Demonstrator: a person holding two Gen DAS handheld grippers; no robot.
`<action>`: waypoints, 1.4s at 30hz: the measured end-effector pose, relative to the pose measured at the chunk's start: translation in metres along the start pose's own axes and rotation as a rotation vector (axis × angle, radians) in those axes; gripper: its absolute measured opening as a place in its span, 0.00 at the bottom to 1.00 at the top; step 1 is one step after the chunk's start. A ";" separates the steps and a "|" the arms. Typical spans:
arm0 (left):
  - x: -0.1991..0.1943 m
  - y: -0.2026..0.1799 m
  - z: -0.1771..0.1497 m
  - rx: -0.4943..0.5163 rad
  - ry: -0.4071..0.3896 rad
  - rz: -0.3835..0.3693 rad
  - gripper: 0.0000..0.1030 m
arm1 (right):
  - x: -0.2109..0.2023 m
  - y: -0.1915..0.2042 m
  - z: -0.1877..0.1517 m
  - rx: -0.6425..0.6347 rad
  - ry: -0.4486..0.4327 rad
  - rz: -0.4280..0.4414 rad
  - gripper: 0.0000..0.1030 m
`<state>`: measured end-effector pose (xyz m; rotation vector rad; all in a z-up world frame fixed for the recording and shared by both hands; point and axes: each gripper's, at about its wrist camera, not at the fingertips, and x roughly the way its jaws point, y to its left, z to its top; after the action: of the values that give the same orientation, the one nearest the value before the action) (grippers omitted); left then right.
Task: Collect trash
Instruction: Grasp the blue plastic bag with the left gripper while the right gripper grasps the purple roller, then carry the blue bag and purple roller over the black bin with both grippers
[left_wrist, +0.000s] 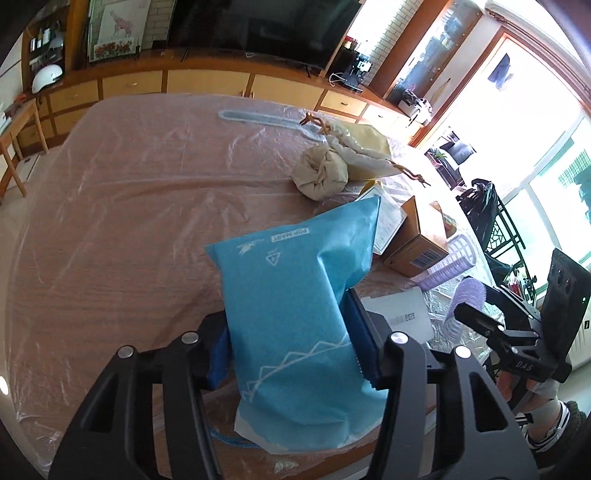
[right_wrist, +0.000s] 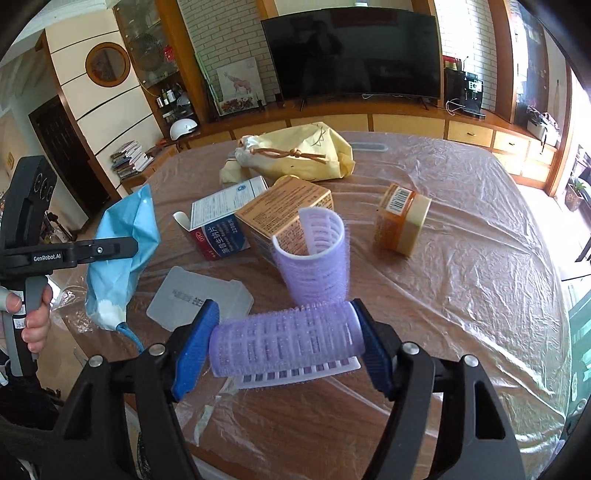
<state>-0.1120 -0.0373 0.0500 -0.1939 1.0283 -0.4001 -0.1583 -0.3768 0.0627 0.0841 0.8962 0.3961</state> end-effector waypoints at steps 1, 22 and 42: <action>-0.003 -0.001 -0.001 0.005 -0.003 0.000 0.53 | -0.002 0.000 -0.001 0.007 -0.001 0.002 0.69; -0.051 -0.060 -0.045 0.201 -0.028 -0.031 0.53 | -0.069 0.030 -0.030 0.076 -0.010 0.108 0.69; -0.046 -0.089 -0.094 0.304 0.061 -0.112 0.47 | -0.084 0.045 -0.085 0.111 0.082 0.127 0.69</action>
<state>-0.2341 -0.0966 0.0689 0.0342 1.0051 -0.6617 -0.2845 -0.3738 0.0830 0.2285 0.9964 0.4704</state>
